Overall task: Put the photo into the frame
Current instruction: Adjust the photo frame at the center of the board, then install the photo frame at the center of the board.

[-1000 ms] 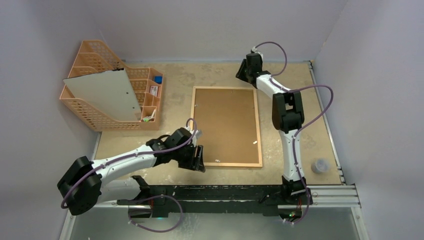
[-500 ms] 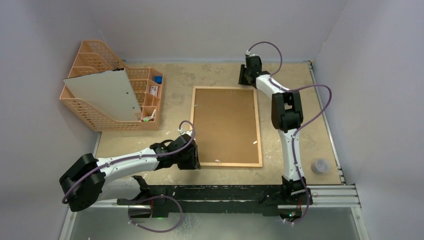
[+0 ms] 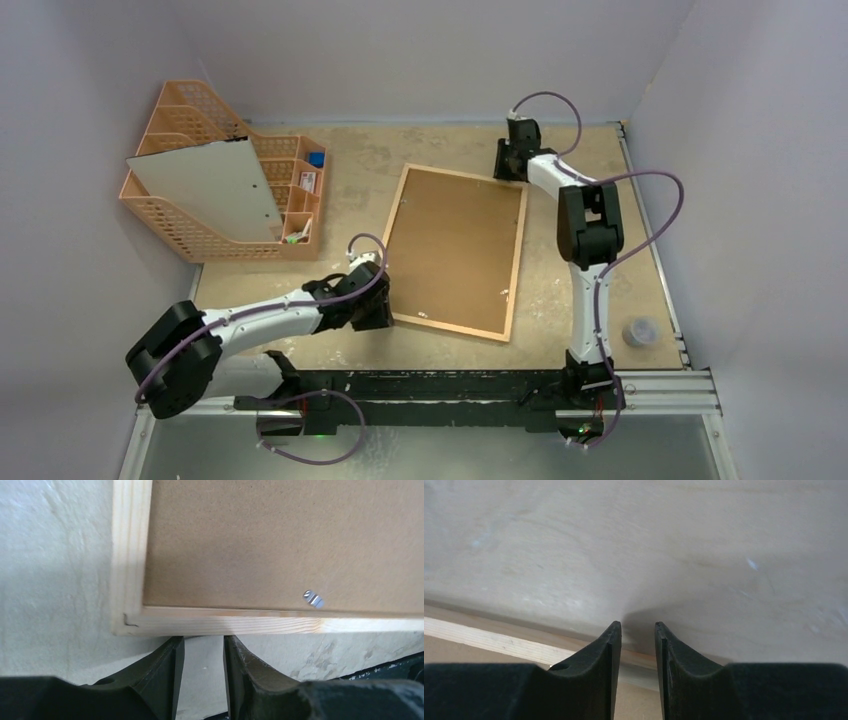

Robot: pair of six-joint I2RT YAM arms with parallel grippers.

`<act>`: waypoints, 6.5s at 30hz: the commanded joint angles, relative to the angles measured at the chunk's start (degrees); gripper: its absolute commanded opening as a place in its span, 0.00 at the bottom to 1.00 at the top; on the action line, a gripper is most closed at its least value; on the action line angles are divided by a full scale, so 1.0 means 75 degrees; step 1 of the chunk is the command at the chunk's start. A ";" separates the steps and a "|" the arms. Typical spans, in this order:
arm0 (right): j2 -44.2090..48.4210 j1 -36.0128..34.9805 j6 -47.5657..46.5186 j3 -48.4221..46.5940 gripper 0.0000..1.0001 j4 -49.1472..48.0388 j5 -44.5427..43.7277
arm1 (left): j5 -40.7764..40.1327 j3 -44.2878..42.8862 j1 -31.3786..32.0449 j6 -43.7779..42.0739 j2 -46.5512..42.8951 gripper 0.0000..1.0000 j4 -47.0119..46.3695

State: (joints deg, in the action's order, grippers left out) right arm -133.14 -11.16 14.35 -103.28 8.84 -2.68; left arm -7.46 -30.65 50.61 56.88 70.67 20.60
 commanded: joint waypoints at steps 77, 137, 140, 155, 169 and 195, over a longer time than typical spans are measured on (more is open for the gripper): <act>0.4299 0.2111 0.1526 0.6373 0.71 -0.1637 0.2672 | 0.1891 -0.1282 -0.3220 -0.0814 0.2605 0.72 -0.3545; 0.3166 -0.5070 0.6405 0.6273 0.28 -0.4859 0.1091 | 0.0444 -0.0244 -0.3525 -0.1140 0.1394 0.00 -0.2776; 0.3280 -0.5131 0.6449 0.6320 0.28 -0.4669 0.0884 | 0.0456 -0.0226 -0.3525 -0.1108 0.1440 0.00 -0.2802; 0.3088 -0.5167 0.6598 0.6395 0.28 -0.4738 0.1001 | 0.0487 -0.0179 -0.3525 -0.1082 0.1440 0.00 -0.2817; 0.2649 -0.5221 0.7144 0.6702 0.28 -0.5987 0.1524 | 0.1215 -0.0078 -0.3525 -0.1181 0.1586 0.00 -0.3181; 0.3281 -0.5227 0.6889 0.7160 0.31 -0.6174 0.0826 | 0.1011 -0.0125 -0.3530 -0.1262 0.1285 0.00 -0.3008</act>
State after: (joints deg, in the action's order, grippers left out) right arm -108.49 -50.00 66.87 -47.97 -38.46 5.48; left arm -0.69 -32.01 23.64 48.66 80.88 -4.82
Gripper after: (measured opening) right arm 0.307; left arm 0.046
